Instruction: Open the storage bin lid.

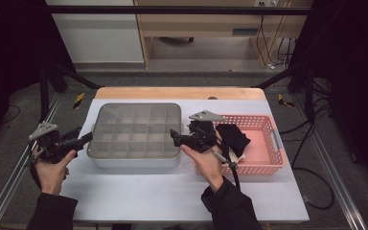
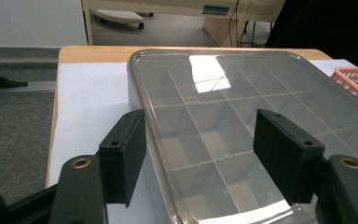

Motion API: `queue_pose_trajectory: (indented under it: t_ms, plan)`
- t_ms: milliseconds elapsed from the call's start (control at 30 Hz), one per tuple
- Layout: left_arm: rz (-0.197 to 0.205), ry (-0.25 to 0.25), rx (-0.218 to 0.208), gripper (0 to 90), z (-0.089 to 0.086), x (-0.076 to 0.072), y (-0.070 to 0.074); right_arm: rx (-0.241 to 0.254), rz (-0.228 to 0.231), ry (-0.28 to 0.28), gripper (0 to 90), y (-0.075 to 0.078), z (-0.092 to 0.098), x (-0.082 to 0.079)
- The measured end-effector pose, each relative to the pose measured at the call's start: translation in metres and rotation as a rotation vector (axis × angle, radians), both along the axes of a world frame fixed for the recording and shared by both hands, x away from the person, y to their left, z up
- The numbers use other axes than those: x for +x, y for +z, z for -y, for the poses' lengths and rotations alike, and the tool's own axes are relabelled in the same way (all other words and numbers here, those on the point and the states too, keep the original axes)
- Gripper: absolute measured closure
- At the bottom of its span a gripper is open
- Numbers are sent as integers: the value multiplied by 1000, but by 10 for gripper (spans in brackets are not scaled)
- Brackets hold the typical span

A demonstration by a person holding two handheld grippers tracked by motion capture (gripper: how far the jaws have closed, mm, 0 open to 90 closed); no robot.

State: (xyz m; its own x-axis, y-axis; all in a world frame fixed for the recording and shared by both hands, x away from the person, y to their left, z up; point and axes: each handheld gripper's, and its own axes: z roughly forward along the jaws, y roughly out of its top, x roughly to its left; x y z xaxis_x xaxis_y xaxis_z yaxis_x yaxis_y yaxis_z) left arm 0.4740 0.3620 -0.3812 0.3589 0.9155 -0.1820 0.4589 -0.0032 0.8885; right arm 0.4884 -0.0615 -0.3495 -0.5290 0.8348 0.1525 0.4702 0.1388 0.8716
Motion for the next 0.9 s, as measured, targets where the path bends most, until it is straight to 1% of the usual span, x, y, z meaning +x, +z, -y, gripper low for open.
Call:
queue_pose_trajectory:
  t_ms: [100,167,300,367,433,467,500,600,700,900]
  plan:
    - [-6,11,-12,354,-2,5,0,-1,-18,-6,236,-2,-5,8]
    - [-15,13,-8,355,-2,9,0,-8,-31,-8,239,-4,-9,14]
    - [-14,15,-5,356,-1,17,0,-1,-63,-18,240,-10,-16,25]
    - [-24,14,2,361,-1,21,-2,-8,-81,-21,238,-13,-20,29]
    - [-34,16,15,363,0,25,-4,-17,-86,-24,237,-14,-24,34]
    - [-39,17,15,364,1,27,-5,-18,-91,-30,237,-15,-26,36]
    - [-42,17,18,366,2,29,-6,-24,-93,-32,237,-17,-27,39]
    - [-60,17,32,366,4,36,-10,-30,-120,-48,235,-20,-30,46]
    - [-78,22,42,367,4,43,-14,-44,-134,-56,232,-24,-32,52]
    - [-115,18,47,365,5,57,-20,-42,-172,-82,232,-30,-34,61]
